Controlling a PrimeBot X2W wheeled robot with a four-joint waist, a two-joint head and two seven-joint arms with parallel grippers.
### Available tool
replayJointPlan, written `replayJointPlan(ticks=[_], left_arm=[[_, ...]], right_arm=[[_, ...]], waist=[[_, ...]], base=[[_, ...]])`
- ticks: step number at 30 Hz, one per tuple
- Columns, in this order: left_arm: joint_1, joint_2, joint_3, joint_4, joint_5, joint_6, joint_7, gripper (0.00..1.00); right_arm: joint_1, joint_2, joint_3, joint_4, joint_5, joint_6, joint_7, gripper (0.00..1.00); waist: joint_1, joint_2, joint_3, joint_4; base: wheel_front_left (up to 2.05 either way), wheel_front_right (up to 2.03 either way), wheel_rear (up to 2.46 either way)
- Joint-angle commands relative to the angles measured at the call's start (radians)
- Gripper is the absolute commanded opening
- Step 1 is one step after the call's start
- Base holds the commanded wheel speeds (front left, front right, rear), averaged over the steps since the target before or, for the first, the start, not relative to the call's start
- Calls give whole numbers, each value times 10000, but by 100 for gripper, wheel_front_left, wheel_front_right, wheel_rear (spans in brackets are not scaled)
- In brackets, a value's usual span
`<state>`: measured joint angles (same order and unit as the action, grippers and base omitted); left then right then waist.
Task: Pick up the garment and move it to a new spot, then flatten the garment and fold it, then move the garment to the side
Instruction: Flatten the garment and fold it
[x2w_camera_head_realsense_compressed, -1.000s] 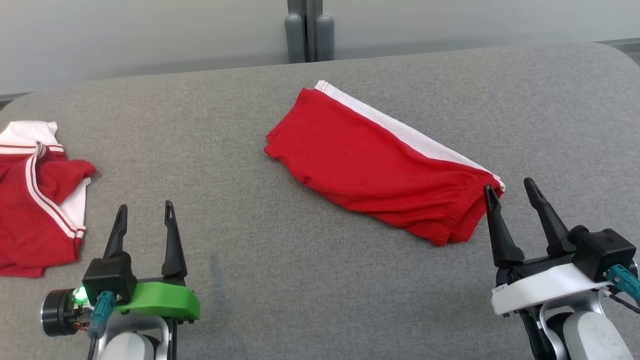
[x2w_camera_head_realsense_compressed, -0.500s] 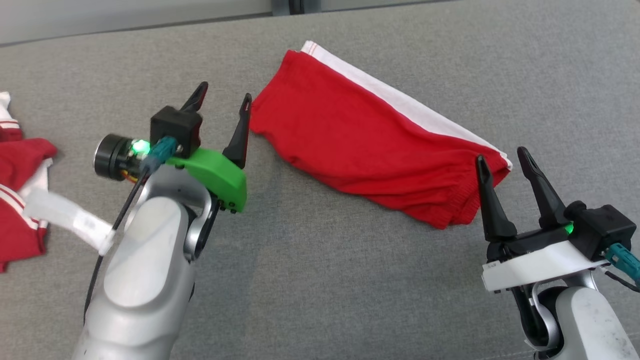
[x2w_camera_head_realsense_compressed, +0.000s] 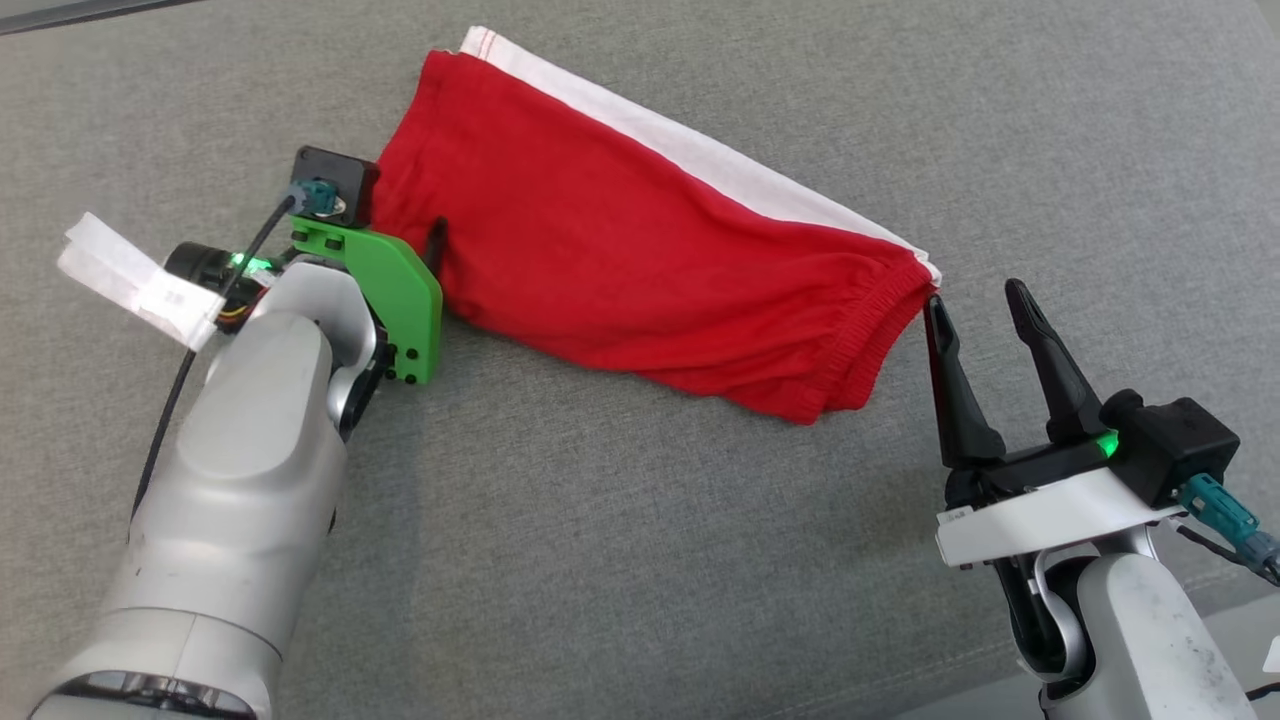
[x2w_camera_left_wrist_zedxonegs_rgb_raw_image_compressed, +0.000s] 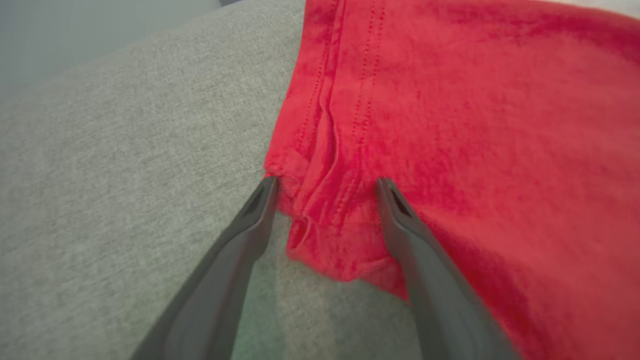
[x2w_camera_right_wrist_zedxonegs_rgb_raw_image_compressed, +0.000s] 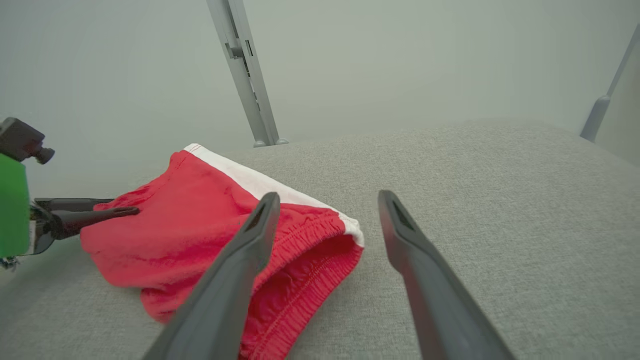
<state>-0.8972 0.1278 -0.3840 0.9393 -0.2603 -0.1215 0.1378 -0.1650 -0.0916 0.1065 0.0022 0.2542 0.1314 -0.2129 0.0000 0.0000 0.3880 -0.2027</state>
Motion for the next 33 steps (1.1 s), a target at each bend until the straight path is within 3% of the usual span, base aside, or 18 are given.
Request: replayJointPlan(ticks=[1,3,4,12,19,25,33], left_arm=[[-197,59,38,338,-102,66,75,100],[-309,8,81,755,-179,66,77,25],[-367,-16,84,950,-213,58,104,0],[-311,29,204,1495,-336,376,-1174,0],[1113,-115,410,1158,-712,571,-2490,0],[2873,-24,728,110,-1128,944,-3031,0],[5320,-19,853,-2528,-1493,1756,-2445,0]], right_arm=[[-122,27,-6,56,106,-14,-86,100],[-137,28,1,112,108,-14,-104,100],[-162,29,-2,138,104,-14,-114,100],[-182,-16,-59,220,57,-14,-142,100],[249,-47,-242,234,-16,-14,-2,100],[648,-40,-422,160,-78,-14,193,100],[1093,-85,-546,-60,-100,-14,603,100]], waist=[[0,0,219,-237],[0,0,216,-253],[0,0,212,-248],[0,0,2,-67],[0,0,-665,387],[0,0,-1301,834],[0,0,-1904,1147]], base=[[0,0,0],[0,0,0],[0,0,0],[0,0,0],[0,0,0],[0,0,0],[0,0,0]])
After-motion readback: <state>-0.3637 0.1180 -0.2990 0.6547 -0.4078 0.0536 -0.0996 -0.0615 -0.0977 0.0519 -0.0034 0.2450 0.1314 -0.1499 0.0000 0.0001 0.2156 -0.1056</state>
